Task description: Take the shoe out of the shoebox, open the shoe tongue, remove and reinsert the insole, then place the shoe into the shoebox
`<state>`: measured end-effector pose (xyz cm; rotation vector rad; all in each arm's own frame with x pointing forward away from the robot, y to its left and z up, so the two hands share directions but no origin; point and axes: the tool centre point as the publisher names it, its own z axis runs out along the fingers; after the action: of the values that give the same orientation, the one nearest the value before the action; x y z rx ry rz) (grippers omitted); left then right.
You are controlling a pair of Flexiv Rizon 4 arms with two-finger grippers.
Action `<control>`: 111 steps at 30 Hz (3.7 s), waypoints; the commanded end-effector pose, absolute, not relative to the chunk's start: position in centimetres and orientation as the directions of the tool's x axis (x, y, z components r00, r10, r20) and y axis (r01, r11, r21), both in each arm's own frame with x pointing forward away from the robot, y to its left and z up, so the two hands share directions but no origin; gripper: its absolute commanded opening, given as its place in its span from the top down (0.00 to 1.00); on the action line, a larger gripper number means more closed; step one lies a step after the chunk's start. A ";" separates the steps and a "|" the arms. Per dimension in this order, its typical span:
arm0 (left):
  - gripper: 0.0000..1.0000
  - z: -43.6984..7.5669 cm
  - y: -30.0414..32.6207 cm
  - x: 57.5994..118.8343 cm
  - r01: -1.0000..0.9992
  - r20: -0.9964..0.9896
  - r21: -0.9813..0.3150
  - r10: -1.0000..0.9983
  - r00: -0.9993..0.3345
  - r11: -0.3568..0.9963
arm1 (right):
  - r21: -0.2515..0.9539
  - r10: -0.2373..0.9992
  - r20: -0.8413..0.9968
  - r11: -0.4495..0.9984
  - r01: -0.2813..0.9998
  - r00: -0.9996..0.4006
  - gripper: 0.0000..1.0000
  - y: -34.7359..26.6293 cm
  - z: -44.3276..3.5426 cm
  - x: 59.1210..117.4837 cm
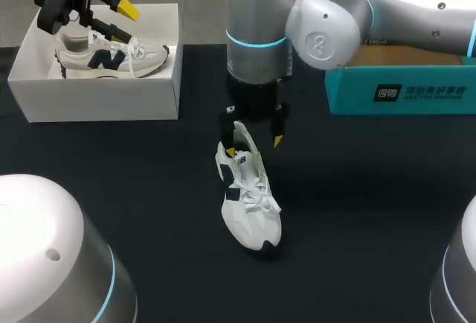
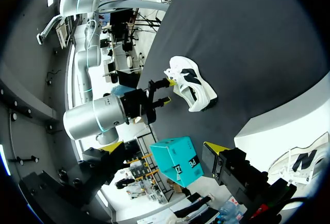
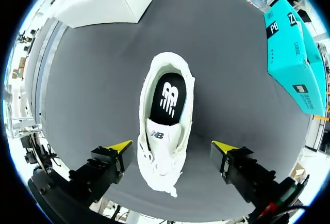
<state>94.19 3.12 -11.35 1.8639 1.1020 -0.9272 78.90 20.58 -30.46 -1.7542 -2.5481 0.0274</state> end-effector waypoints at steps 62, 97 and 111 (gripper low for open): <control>0.00 -11.3 3.1 94.2 0.910 -0.861 0.246 0.356 0.363 -0.334 | 0.074 -0.125 -0.112 0.988 -0.133 -0.986 0.00 24.1 -34.3 90.4; 0.00 -11.3 3.1 94.2 0.910 -0.861 0.246 0.356 0.363 -0.334 | -0.007 -0.075 -0.021 0.997 -0.075 -0.997 1.00 21.6 -37.2 89.4; 0.00 -11.3 3.1 94.2 0.910 -0.861 0.246 0.356 0.363 -0.334 | 0.040 -0.019 -0.105 0.999 -0.024 -0.994 1.00 18.3 -27.8 87.9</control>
<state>94.19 3.12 -11.35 1.8638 1.1020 -0.9272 89.12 20.11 -31.96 0.0349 -3.2039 -0.0385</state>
